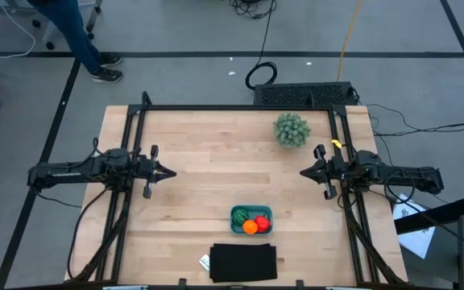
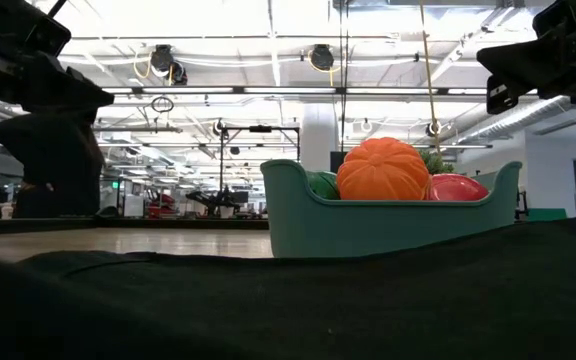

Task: Pick and placing Produce into tupperware
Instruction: Return to home position

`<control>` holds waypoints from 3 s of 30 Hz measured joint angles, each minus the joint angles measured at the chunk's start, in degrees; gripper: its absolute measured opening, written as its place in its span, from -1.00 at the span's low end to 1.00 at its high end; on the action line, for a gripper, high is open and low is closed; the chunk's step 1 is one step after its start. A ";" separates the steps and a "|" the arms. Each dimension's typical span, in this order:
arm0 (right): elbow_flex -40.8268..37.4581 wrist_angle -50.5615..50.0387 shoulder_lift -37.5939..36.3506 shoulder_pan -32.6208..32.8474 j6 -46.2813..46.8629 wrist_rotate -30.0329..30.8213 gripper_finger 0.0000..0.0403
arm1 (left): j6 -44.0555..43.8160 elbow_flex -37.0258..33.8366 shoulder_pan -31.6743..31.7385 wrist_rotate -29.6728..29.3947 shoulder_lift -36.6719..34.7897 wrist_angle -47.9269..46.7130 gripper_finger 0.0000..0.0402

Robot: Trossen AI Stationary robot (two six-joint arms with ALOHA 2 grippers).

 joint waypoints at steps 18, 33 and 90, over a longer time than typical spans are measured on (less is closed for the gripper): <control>0.00 -0.02 0.02 0.00 0.00 -0.04 -1.00 | -0.11 0.00 0.00 -0.02 0.00 0.00 -0.89; 0.00 -0.02 0.02 0.00 0.00 -0.04 -1.00 | -0.10 0.00 0.00 -0.02 0.00 0.00 -0.98; 0.00 -0.04 0.02 0.00 0.00 -0.06 -1.00 | -0.09 0.00 -0.01 -0.02 0.00 0.00 -0.84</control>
